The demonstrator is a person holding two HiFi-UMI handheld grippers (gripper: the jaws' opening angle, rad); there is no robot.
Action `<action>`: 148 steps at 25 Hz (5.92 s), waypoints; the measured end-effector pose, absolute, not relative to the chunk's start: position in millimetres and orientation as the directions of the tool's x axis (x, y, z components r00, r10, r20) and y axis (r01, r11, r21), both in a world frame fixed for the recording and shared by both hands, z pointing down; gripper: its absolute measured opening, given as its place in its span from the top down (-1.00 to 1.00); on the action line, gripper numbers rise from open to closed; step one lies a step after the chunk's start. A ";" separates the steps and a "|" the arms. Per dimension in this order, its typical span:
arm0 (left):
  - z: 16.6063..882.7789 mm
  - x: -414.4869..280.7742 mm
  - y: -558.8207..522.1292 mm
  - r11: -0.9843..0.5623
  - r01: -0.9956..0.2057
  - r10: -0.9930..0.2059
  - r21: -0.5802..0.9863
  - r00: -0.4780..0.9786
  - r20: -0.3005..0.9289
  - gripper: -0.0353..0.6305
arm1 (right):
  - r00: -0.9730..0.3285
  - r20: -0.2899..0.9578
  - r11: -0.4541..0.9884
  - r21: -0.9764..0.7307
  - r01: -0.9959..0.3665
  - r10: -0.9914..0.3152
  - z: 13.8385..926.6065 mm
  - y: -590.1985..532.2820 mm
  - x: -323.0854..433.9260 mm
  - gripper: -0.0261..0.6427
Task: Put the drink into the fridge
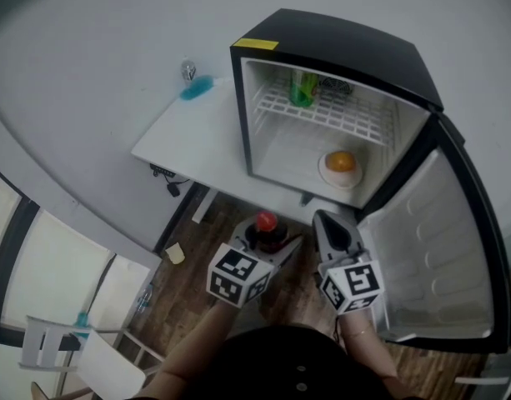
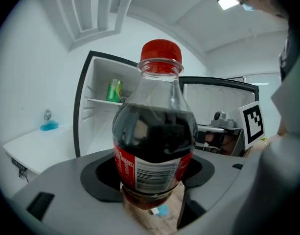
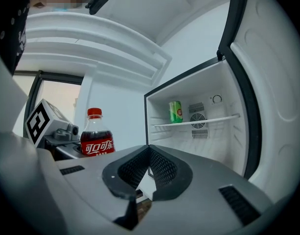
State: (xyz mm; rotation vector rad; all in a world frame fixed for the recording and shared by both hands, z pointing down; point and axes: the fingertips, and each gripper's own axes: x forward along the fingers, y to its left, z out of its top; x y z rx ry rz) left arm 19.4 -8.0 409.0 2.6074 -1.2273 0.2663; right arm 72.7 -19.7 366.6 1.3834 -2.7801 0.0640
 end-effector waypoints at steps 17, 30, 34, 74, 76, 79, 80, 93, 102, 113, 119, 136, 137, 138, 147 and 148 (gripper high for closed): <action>404.6 -5.4 -136.8 -0.733 -0.665 -0.610 0.142 0.736 0.294 -0.06 | -0.473 0.065 0.472 -0.038 -0.881 -0.879 366.8 -143.2 45.1 0.90; 424.5 -1.9 -179.5 -0.819 -0.554 -0.493 0.148 0.812 0.314 -0.06 | -0.348 0.068 0.343 -0.073 -0.937 -0.935 382.5 -185.8 46.2 0.90; 428.2 0.1 -182.3 -0.825 -0.544 -0.482 0.155 0.819 0.311 -0.06 | -0.334 0.093 0.327 -0.085 -0.941 -0.938 392.8 -186.8 47.8 0.90; 440.7 11.1 -202.1 -0.731 -0.660 -0.583 0.175 0.736 0.344 -0.06 | -0.421 0.162 0.411 -0.090 -0.907 -0.893 403.7 -206.9 73.7 0.90; 444.1 12.2 -204.2 -0.728 -0.663 -0.584 0.173 0.732 0.351 -0.06 | -0.421 0.167 0.411 -0.093 -0.907 -0.891 406.5 -206.9 74.4 0.90; 448.8 15.1 -207.8 -0.726 -0.666 -0.585 0.170 0.729 0.357 -0.06 | -0.421 0.180 0.411 -0.093 -0.907 -0.889 412.3 -207.2 76.8 0.90; 450.4 16.0 -209.0 -0.726 -0.667 -0.586 0.168 0.727 0.357 -0.06 | -0.421 0.185 0.411 -0.093 -0.907 -0.888 413.8 -207.3 77.7 0.90; 476.2 28.1 -231.8 -0.719 -0.680 -0.600 0.142 0.711 0.366 -0.06 | -0.447 0.230 0.434 -0.106 -0.895 -0.865 439.5 -218.1 74.5 0.90; 496.2 29.8 -248.9 -0.699 -0.704 -0.622 0.124 0.685 0.379 -0.06 | -0.437 0.257 0.417 -0.129 -0.900 -0.862 463.4 -228.4 77.3 0.90; 512.6 32.4 -278.0 -0.665 -0.739 -0.658 0.108 0.647 0.385 -0.06 | -0.432 0.273 0.406 -0.148 -0.902 -0.860 484.4 -243.4 73.5 0.90; 515.5 35.9 -291.8 -0.668 -0.740 -0.664 0.082 0.642 0.383 -0.07 | -0.425 0.279 0.395 -0.159 -0.905 -0.861 488.9 -250.9 73.2 0.90; 534.6 41.7 -327.2 -0.627 -0.775 -0.688 0.078 0.598 0.411 -0.07 | -0.416 0.311 0.380 -0.173 -0.909 -0.854 504.0 -251.9 75.6 0.90; 534.7 41.7 -328.7 -0.624 -0.778 -0.693 0.074 0.594 0.409 -0.07 | -0.415 0.312 0.378 -0.174 -0.909 -0.855 504.1 -252.0 76.0 0.90; 534.8 41.7 -330.1 -0.621 -0.781 -0.697 0.070 0.591 0.406 -0.07 | -0.413 0.312 0.375 -0.175 -0.910 -0.856 504.0 -252.0 76.4 0.90; 534.3 45.2 -334.0 -0.636 -0.770 -0.694 0.053 0.601 0.396 -0.07 | -0.408 0.311 0.367 -0.185 -0.912 -0.858 504.8 -250.1 76.7 0.90; 534.4 45.6 -334.0 -0.643 -0.765 -0.689 0.048 0.605 0.400 -0.07 | -0.409 0.312 0.367 -0.185 -0.911 -0.857 505.2 -250.0 76.5 0.90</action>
